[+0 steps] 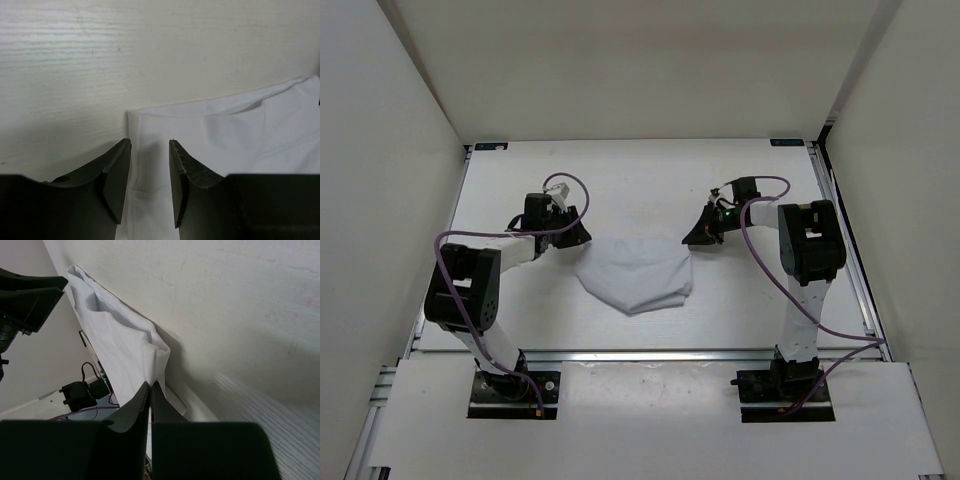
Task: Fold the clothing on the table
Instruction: Flatten the skirt out, then fold the skirt
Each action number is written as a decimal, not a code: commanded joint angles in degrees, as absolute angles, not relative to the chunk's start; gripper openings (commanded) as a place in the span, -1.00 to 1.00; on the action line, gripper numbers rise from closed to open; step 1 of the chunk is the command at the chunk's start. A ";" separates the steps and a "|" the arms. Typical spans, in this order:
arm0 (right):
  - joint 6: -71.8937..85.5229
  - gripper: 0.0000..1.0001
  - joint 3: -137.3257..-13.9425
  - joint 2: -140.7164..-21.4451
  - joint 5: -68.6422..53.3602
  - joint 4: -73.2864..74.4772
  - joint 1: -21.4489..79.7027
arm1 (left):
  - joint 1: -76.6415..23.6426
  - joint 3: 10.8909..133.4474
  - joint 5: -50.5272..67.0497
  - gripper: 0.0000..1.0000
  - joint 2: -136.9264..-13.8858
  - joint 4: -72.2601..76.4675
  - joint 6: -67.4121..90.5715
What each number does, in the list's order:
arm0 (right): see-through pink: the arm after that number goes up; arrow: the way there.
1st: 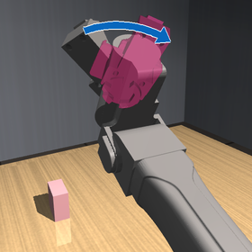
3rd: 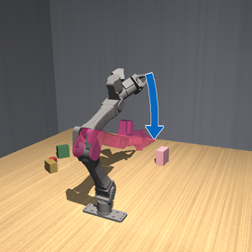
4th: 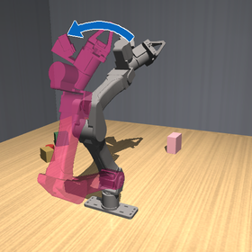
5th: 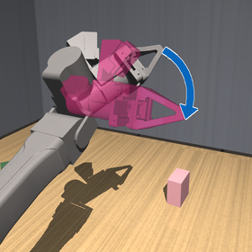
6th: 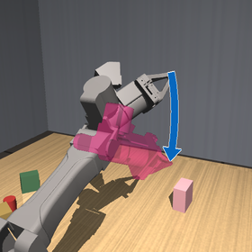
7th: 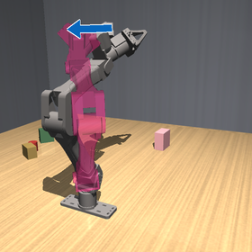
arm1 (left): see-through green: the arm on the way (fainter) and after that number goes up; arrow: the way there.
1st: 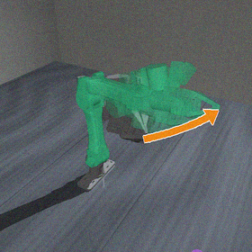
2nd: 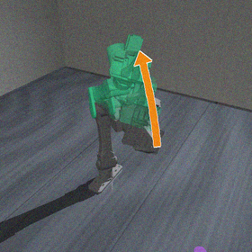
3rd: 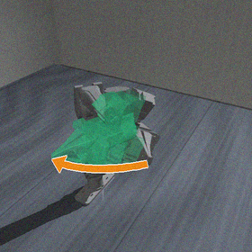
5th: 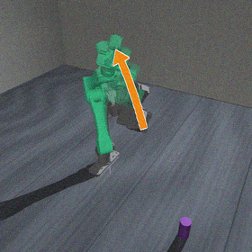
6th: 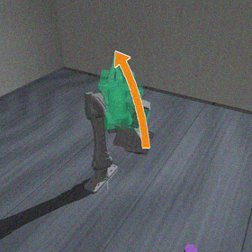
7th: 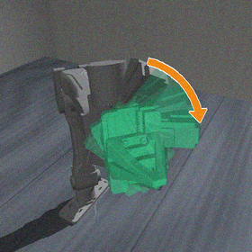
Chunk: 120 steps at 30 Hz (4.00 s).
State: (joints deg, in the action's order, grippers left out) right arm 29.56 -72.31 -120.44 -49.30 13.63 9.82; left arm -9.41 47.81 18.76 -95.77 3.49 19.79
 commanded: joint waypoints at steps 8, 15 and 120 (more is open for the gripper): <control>29.36 -1.00 -73.83 -119.80 -50.80 13.45 9.58 | -11.34 46.67 15.39 -0.08 -96.86 3.78 20.39; 29.27 -1.00 -73.48 -120.06 -50.98 13.45 9.84 | -10.19 46.85 18.98 -0.17 -98.79 4.92 22.68; 15.29 -0.99 -63.54 -89.20 -38.67 20.92 7.38 | -10.73 25.22 16.97 -1.00 -61.69 12.82 44.83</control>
State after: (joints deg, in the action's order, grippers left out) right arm 15.16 -60.47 -87.20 -39.18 24.80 7.75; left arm -11.60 23.00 21.17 -60.58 12.03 47.53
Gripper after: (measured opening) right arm 0.008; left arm 0.027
